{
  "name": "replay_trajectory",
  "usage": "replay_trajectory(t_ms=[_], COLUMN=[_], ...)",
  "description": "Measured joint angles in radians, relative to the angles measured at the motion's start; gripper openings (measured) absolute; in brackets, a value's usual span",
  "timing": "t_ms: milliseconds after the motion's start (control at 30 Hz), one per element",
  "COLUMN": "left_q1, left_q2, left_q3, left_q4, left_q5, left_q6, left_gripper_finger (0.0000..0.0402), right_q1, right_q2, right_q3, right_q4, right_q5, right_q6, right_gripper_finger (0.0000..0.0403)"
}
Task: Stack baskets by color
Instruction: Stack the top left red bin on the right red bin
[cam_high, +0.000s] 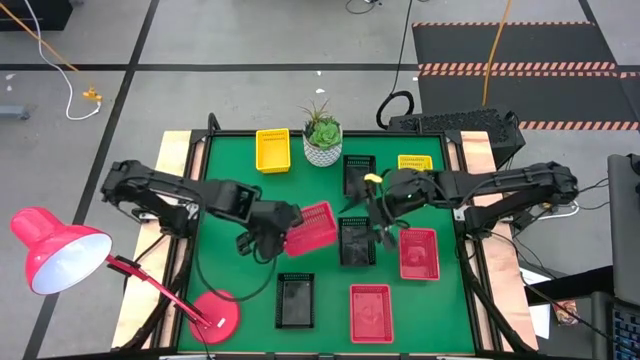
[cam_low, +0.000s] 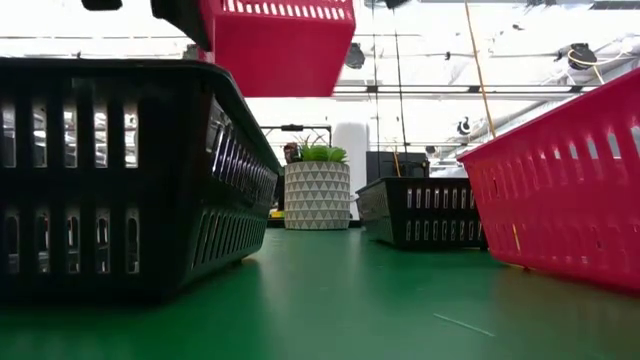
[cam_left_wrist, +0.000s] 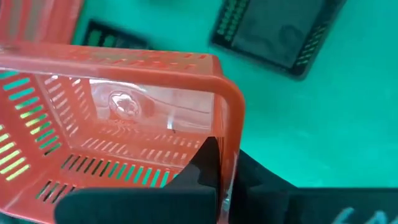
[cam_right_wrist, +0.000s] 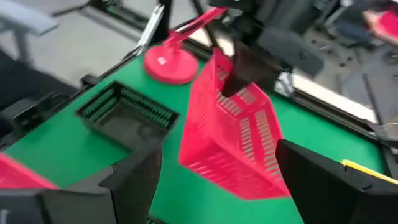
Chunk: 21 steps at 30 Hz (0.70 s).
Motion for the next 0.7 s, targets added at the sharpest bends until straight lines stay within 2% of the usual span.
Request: replay_trajectory(t_ms=[167,333,467,600,700], left_q1=[0.006,0.003,0.006,0.007,0.006], left_q2=[0.052,0.055,0.047,0.047,0.047], left_q3=[-0.002,-0.002,-0.002,-0.001,-0.001], left_q4=[0.031,0.098,0.123,0.12,0.122], left_q5=[0.055,0.133,0.163,0.166,0.134], left_q6=[0.112,0.174,0.2,0.185,0.161], left_gripper_finger=[0.0,0.0,0.0,0.0001,0.0001], right_q1=[0.029,0.03,0.029,0.033,0.048], right_q2=[0.094,0.162,0.202,0.218,0.22], right_q3=[0.124,0.154,0.155,0.155,0.155], right_q4=[-0.153,-0.173,-0.161,-0.151,-0.154], right_q5=[-0.003,-0.099,-0.131,-0.184,-0.186], right_q6=[0.006,0.032,0.016,-0.002,-0.062], right_gripper_finger=[0.0309,0.0308,0.0293,0.0244,0.0167])
